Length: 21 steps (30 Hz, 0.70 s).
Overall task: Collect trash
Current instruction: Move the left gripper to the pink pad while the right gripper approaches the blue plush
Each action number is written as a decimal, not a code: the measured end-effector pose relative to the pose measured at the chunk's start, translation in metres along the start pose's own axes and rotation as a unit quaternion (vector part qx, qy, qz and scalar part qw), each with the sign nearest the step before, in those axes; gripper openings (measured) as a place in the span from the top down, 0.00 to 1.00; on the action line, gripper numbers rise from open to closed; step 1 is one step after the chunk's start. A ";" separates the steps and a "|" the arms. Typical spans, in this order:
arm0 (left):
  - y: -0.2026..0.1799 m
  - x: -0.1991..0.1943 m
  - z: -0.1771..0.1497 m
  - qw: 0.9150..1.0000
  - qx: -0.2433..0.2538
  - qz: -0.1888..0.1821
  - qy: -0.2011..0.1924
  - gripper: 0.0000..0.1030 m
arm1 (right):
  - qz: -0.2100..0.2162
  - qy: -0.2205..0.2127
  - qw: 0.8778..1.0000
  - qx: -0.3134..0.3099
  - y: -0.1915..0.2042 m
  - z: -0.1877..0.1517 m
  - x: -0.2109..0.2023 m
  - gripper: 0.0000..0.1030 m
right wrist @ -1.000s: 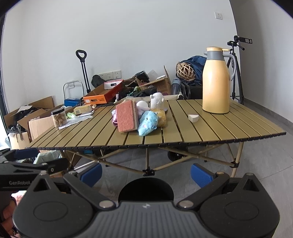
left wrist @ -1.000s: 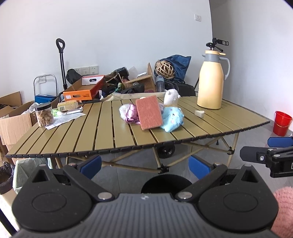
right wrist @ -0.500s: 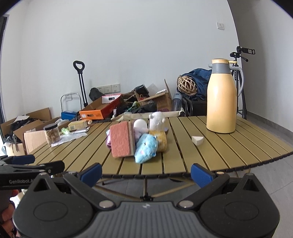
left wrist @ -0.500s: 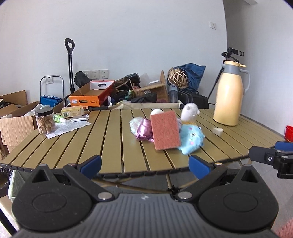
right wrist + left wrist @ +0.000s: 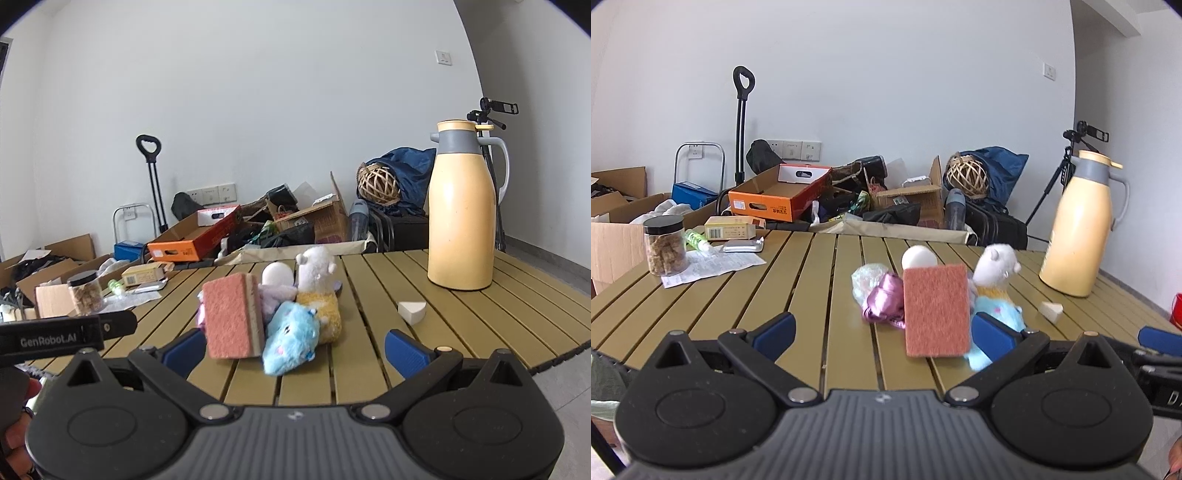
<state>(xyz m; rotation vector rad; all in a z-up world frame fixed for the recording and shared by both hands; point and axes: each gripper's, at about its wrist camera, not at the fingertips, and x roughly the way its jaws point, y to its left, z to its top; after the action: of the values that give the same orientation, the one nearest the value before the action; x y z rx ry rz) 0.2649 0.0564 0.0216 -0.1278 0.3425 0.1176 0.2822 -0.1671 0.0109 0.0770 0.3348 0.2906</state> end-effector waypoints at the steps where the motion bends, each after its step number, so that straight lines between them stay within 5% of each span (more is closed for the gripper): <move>1: -0.002 0.006 0.001 1.000 -0.001 0.001 0.000 0.00 | -0.003 -0.002 1.000 0.001 -0.002 0.001 0.005 0.00; 21: -0.026 0.111 0.003 0.999 -0.015 -0.014 0.041 0.00 | -0.047 -0.030 0.998 0.034 -0.049 0.000 0.072 0.00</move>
<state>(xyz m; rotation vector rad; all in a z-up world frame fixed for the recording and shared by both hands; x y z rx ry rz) 0.3735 0.0416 -0.0106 -0.1672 0.4212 0.0898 0.3601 -0.1933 -0.0177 0.1367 0.2873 0.1830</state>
